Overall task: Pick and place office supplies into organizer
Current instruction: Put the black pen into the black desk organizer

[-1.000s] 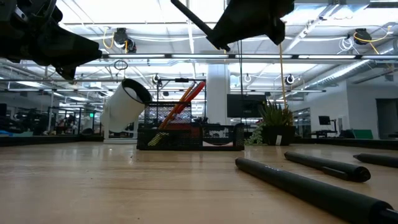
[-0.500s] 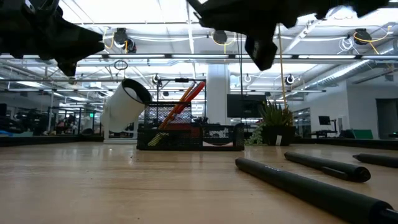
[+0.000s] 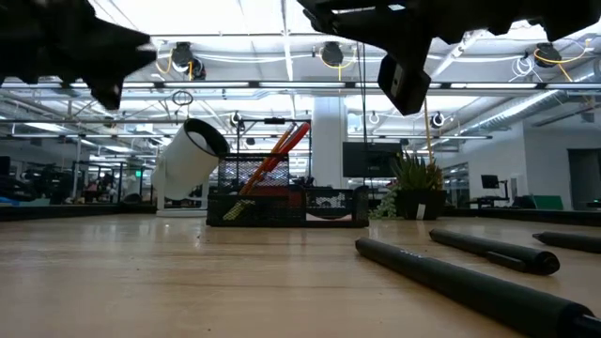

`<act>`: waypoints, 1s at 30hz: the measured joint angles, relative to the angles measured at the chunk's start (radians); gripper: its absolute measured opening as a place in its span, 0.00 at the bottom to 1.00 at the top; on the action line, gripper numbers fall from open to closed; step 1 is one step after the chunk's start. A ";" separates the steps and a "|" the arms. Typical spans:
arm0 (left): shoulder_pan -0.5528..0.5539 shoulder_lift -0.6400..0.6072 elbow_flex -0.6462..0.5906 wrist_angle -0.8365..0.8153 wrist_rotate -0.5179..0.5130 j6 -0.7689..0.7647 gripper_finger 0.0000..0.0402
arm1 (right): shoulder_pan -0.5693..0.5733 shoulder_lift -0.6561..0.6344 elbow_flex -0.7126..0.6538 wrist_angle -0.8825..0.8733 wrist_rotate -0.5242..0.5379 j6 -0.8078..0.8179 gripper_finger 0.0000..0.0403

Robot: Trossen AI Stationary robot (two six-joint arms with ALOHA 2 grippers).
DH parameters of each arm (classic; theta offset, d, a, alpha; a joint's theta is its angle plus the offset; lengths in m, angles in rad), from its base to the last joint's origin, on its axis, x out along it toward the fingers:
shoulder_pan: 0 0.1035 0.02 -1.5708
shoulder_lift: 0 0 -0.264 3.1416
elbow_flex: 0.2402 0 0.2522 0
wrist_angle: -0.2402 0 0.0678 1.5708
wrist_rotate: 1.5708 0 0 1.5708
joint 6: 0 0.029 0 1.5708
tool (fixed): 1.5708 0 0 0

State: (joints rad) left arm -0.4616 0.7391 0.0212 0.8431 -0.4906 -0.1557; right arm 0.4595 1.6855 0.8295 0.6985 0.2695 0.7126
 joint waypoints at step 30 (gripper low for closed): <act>-0.164 0.638 0.513 -0.123 -0.489 1.313 0.29 | -0.047 0.000 0.001 0.061 -0.065 0.654 0.08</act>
State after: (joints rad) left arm -0.6256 1.3768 0.5346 0.7205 -0.9793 1.1569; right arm 0.4129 1.6855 0.8302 0.7593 0.2049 1.3661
